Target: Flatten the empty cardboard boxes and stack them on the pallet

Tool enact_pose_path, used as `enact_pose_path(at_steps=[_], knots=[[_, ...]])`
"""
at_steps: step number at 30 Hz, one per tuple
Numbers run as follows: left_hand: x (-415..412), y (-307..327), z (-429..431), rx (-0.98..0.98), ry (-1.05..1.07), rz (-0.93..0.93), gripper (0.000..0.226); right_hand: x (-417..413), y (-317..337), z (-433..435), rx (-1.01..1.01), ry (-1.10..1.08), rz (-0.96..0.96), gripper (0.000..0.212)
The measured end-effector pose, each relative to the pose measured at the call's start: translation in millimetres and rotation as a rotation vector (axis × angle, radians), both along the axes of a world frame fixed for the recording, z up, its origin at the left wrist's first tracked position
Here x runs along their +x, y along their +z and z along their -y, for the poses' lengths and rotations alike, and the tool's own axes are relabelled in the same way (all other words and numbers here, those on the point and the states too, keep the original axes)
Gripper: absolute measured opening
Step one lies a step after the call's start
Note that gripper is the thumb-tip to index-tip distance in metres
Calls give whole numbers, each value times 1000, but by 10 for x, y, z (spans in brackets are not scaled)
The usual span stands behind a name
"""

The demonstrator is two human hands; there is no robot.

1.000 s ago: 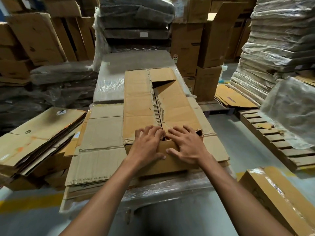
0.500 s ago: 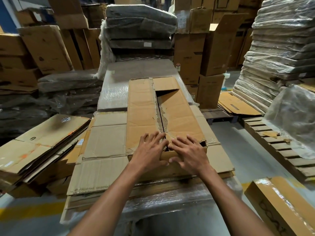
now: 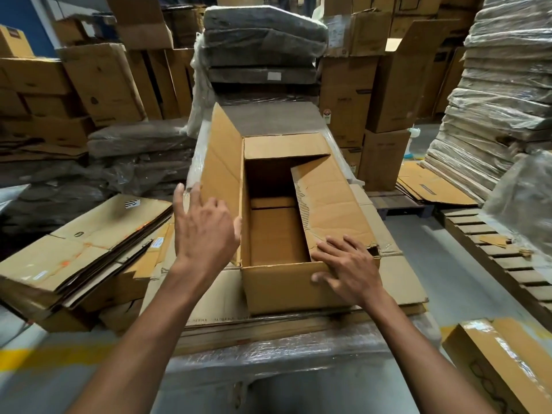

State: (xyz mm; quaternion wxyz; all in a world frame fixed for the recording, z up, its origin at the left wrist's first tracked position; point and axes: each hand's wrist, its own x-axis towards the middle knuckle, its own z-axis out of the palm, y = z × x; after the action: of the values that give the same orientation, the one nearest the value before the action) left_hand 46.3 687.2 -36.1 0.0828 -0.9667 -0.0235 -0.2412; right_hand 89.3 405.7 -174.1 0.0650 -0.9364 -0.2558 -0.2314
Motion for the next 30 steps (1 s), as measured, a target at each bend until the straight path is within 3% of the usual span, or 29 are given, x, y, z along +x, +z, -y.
enact_pose_path(at_steps=[4,10,15,17,20,26,30], knots=[[144,-285,-12,-125,149,-324,76,15,-24,-11,11,7,40,71],[326,-702,138,-565,217,-527,91,-6,-14,-11,4,-17,-19,73],[406,-939,101,-779,141,-472,79,-43,183,-101,225,-51,-237,66],[423,-995,81,-876,98,-420,64,-19,319,-267,386,-45,-305,53],[420,-1029,85,-985,75,-367,52,81,441,-753,474,-25,-291,30],[281,-924,43,-989,91,-349,18,379,570,-2022,622,-154,-746,49],[142,-954,-131,-1161,-30,-422,33,515,585,-2194,560,-225,-770,22]])
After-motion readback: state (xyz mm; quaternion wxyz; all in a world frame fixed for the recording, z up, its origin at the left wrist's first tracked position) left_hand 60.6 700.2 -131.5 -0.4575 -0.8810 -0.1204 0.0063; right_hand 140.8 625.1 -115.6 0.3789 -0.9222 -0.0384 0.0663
